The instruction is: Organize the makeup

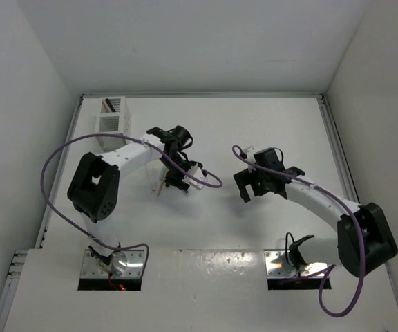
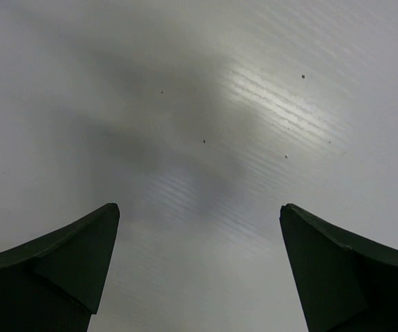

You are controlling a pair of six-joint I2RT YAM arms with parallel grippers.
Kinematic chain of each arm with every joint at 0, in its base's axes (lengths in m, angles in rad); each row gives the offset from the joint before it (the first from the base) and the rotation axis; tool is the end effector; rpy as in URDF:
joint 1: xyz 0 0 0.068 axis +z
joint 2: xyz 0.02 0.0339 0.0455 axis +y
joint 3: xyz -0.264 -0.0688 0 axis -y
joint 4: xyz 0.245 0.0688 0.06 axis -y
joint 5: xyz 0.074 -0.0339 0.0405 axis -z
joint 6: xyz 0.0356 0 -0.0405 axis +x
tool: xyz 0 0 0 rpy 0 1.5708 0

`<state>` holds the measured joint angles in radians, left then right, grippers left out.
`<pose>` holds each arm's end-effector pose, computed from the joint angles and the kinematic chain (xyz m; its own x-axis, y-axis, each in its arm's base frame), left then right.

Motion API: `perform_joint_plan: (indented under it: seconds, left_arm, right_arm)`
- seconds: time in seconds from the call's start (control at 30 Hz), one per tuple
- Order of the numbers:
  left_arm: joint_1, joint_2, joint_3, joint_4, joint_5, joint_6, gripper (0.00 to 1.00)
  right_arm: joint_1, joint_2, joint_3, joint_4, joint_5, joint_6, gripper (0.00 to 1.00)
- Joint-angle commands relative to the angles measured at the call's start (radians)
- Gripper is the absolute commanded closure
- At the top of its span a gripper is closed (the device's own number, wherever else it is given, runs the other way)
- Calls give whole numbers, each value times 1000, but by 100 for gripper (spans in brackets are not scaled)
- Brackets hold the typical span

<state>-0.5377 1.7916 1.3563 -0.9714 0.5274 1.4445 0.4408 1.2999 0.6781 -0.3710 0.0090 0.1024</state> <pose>0.2849 -0.1907 0.2188 0.4024 0.7581 -0.5131 0.9052 -0.4131 0.0995 0.2202 0.1035 0.1821 -0.7967 -0.2628 -0.5443 -0.3426 0.9383 0.0483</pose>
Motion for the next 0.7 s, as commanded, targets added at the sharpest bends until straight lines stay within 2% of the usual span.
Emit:
perform_joint_plan:
  seconds: [0.0, 0.23, 0.37, 0.47, 0.53, 0.6, 0.67]
  left_arm:
    - [-36, 40, -6, 37, -79, 89, 40]
    - [-47, 117, -20, 48, -179, 154, 43]
    - [-47, 140, -48, 109, -213, 166, 43]
    - [-47, 140, -86, 186, -213, 143, 48]
    - [-70, 140, -115, 256, -225, 113, 55]
    - [-79, 131, -127, 286, -234, 91, 67]
    - [-93, 130, -138, 296, -234, 82, 74]
  right_arm:
    - [-2, -63, -41, 38, -37, -13, 0]
    - [-5, -157, -123, 56, -10, -9, 0]
    - [-11, -168, -126, 64, 5, -16, 0]
    - [-13, -163, -118, 61, 6, -18, 0]
    - [-13, -163, -115, 57, 8, -17, 0]
    - [-16, -163, -114, 61, 9, -17, 0]
    - [-20, -163, -114, 57, 14, -17, 0]
